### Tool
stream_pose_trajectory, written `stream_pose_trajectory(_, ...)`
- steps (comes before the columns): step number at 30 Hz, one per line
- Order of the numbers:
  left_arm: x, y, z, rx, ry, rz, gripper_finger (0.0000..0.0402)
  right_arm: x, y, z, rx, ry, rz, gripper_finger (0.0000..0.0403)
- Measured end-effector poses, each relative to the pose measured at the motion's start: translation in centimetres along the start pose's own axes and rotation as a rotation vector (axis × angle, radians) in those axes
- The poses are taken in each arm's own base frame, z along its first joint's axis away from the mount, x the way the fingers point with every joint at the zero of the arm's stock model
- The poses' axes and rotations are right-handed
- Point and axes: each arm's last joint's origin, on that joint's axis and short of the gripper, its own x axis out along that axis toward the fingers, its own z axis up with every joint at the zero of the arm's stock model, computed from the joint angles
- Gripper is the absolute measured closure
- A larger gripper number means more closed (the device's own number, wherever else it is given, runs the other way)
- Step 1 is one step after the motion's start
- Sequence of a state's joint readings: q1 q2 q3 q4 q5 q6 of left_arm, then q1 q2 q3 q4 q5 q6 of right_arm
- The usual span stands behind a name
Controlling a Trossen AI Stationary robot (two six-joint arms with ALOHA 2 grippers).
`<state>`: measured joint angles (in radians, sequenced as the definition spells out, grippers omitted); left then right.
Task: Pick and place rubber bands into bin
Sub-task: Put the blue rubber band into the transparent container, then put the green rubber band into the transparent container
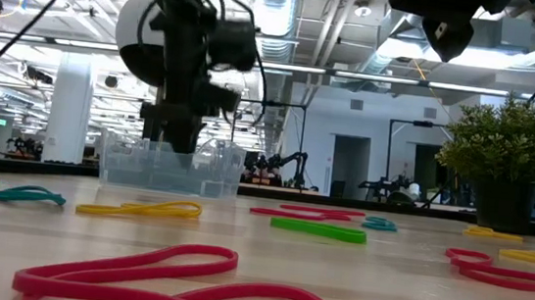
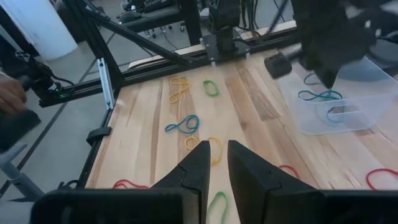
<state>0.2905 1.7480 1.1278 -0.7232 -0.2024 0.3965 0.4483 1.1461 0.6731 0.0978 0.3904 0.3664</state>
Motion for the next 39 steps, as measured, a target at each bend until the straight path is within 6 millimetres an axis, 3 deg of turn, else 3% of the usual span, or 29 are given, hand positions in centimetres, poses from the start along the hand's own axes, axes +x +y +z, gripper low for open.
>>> stream_pose_trajectory(6, 2.4, -0.4, 0.3, 0.054, 0.052, -0.021, 0.0401, 0.0, 0.0, 0.0, 0.0, 0.0, 0.0, 0.0353)
stream_pose_trajectory(17, 2.7, -0.4, 0.5, 0.047, 0.043, -0.017, 0.0398, 0.0, 0.0, 0.0, 0.0, 0.001, 0.0, 0.0353)
stream_pose_trajectory(27, 2.6, -0.5, 0.5, 0.044, 0.048, -0.01, 0.0323, 0.0, 0.0, 0.0, 0.0, 0.001, 0.0, 0.0353)
stream_pose_trajectory(33, 0.9, 0.2, 1.1, -0.05, 0.11, 0.032, 0.0306, 0.0, 0.0, 0.0, 0.0, 0.001, 0.0, 0.0353)
stream_pose_trajectory(39, -3.8, 1.1, 2.6, -0.088, 0.129, -0.02, 0.0305, 0.0, 0.0, 0.0, 0.0, 0.001, 0.0, 0.0353)
